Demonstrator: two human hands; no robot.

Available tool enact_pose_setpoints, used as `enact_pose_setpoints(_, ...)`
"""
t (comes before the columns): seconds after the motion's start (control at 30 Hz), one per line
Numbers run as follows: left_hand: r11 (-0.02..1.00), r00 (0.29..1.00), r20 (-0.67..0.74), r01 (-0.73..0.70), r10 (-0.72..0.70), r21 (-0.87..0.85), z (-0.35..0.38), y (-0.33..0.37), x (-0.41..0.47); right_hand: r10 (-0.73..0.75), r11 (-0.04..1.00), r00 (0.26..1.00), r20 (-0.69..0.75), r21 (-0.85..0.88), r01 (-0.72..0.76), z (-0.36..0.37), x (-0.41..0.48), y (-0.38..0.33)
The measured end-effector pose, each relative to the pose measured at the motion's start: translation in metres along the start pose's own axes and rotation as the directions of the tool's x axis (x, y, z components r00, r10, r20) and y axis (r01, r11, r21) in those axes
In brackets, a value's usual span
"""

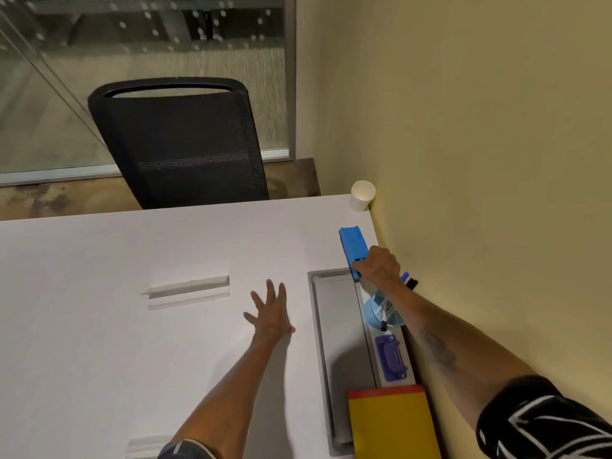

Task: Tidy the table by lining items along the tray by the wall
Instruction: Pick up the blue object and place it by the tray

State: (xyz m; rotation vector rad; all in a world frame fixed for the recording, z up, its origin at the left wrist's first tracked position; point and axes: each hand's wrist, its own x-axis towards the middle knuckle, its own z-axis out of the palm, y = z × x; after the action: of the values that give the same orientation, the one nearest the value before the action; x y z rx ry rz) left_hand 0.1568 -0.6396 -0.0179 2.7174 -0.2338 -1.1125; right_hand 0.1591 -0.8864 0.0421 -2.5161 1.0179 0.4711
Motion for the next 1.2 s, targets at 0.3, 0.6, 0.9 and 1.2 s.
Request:
enact_pose_setpoints(0.3, 0.999, 1.000, -0.004, 0.006, -0.006, 0.034, 0.001, -0.001, 0.009, 0.120, 0.992, 0.992, 0.042, -0.047, -0.118, -0.002, 0.022, 0.016)
enact_pose_setpoints(0.6, 0.998, 1.000, -0.009, 0.015, -0.014, 0.063, 0.002, 0.000, 0.012, 0.131, 0.990, 0.986, 0.099, -0.064, -0.125, 0.005, 0.023, 0.024)
enact_pose_setpoints(0.9, 0.998, 1.000, -0.020, 0.010, -0.009, 0.060, 0.003, -0.001, 0.014, 0.125, 0.987, 0.988, 0.090, -0.116, -0.114, 0.014, 0.023, 0.023)
enact_pose_setpoints(1.2, 0.998, 1.000, -0.011, 0.008, -0.007, 0.068, 0.001, -0.001, 0.014, 0.105, 0.984, 0.991, 0.079, -0.153, -0.092, 0.017, 0.026, 0.023)
